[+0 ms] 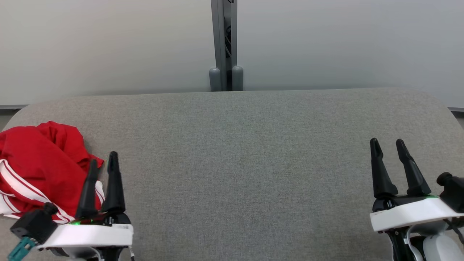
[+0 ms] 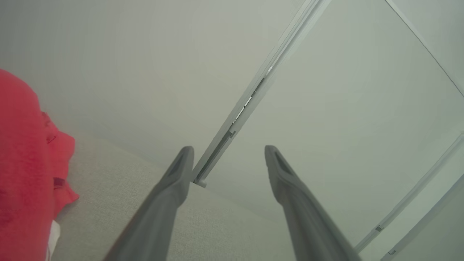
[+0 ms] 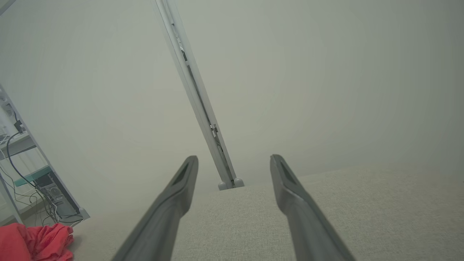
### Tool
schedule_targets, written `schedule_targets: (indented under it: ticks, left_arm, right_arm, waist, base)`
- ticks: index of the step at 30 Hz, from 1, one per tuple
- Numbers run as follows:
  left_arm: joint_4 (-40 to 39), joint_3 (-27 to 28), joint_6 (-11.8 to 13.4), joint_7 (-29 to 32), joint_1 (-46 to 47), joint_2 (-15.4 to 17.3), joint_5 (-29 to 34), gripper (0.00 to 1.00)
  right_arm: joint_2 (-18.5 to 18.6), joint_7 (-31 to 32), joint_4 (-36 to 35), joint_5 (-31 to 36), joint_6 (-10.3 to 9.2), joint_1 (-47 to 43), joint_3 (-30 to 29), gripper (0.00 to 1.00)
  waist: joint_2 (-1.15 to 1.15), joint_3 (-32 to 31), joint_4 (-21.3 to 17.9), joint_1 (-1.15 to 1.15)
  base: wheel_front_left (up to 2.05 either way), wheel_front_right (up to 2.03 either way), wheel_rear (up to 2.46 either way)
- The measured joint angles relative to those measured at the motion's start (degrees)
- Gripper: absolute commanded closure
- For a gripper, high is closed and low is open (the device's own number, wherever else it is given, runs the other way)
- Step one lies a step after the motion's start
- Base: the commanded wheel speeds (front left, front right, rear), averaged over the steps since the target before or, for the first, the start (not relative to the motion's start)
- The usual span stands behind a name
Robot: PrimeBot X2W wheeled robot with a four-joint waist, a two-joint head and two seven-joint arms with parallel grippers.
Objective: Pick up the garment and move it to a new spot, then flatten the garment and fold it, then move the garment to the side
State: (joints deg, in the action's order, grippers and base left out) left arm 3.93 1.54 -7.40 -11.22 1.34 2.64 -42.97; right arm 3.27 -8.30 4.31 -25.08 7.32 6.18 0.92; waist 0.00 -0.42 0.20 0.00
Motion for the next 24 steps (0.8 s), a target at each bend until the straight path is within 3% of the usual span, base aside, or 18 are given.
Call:
schedule_targets:
  ticks: [14, 24]
  left_arm:
    - [1.72, -7.13, 7.99, -1.29, -1.33, 0.03, 18.53, 0.00]
    - [5.45, -9.90, 11.80, -2.08, -2.24, 0.05, 25.30, 0.00]
  right_arm:
    - [-0.24, -2.35, 6.61, 5.31, 0.01, 0.25, 1.00, 0.00]
    - [-0.35, -3.85, 11.48, 10.34, 0.02, 0.26, 1.70, 0.00]
  waist:
    - [0.00, -0.50, -0.56, 0.00]
    - [0.00, -0.78, -1.19, 0.00]
  base:
    - [0.00, 0.00, 0.00]
    - [0.00, 0.00, 0.00]
